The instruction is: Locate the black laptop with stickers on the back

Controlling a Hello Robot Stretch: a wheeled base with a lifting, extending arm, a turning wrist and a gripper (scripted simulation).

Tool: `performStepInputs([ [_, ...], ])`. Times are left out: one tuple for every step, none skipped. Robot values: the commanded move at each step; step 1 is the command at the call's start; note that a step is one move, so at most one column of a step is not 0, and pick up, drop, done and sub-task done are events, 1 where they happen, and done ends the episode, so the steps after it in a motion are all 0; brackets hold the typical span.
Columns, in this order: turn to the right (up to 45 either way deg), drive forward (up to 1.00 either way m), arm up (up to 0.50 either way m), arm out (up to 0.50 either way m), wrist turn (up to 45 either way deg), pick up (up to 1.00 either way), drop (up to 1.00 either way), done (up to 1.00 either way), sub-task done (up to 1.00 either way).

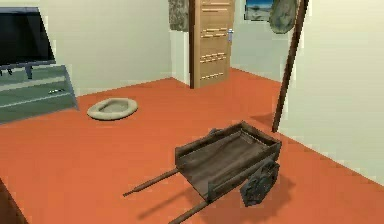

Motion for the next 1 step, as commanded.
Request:
performStepInputs([
  [0.0,0.25,0.00,0.00,0.0,0.00,0.00,0.00,0.00],
])
